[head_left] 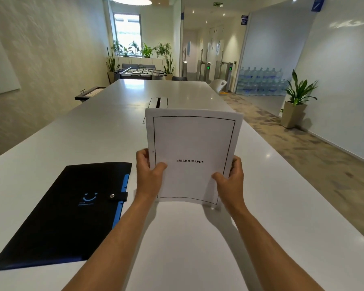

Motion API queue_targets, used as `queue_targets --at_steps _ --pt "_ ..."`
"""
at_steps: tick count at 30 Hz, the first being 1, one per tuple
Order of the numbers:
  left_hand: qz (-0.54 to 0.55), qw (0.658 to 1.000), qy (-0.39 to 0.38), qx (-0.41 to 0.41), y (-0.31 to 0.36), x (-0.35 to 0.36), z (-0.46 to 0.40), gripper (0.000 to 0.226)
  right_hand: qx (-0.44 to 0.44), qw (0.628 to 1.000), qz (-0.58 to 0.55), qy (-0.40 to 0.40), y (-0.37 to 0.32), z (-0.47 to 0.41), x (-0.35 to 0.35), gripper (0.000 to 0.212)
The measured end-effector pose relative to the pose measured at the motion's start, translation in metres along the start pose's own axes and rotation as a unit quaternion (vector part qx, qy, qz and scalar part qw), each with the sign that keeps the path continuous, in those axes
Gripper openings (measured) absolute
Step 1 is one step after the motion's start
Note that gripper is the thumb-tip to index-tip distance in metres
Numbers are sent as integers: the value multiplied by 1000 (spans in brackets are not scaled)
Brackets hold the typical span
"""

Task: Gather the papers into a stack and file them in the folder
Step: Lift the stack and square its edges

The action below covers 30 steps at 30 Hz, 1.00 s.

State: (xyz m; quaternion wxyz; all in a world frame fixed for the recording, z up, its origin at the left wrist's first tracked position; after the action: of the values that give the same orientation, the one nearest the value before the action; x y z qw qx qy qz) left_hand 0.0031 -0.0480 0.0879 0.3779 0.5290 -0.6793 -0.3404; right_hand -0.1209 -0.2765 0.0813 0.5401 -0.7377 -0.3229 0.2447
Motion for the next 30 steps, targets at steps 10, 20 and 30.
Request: queue_targets --at_steps 10,20,30 --pt "-38 999 -16 -24 -16 1 9 49 28 1000 -13 -6 16 3 2 42" --pt "-70 997 -28 -24 -22 4 11 41 43 998 -48 -7 16 2 6 39" --pt "-73 997 -28 -23 -15 6 10 29 97 995 -23 -22 39 -1 2 34"
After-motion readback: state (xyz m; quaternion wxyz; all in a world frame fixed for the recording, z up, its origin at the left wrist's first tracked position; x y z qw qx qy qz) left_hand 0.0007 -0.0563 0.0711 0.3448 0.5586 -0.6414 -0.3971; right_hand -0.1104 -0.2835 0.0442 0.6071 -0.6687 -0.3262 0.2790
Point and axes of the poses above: each hand's wrist, its own z-axis away from the middle knuckle, its own x-axis out of the palm, y = z × x, the point moved 10 cm from there along -z, towards the middle knuckle, and after that the axes turned 8 degrees about x, right-handed, at the moved point
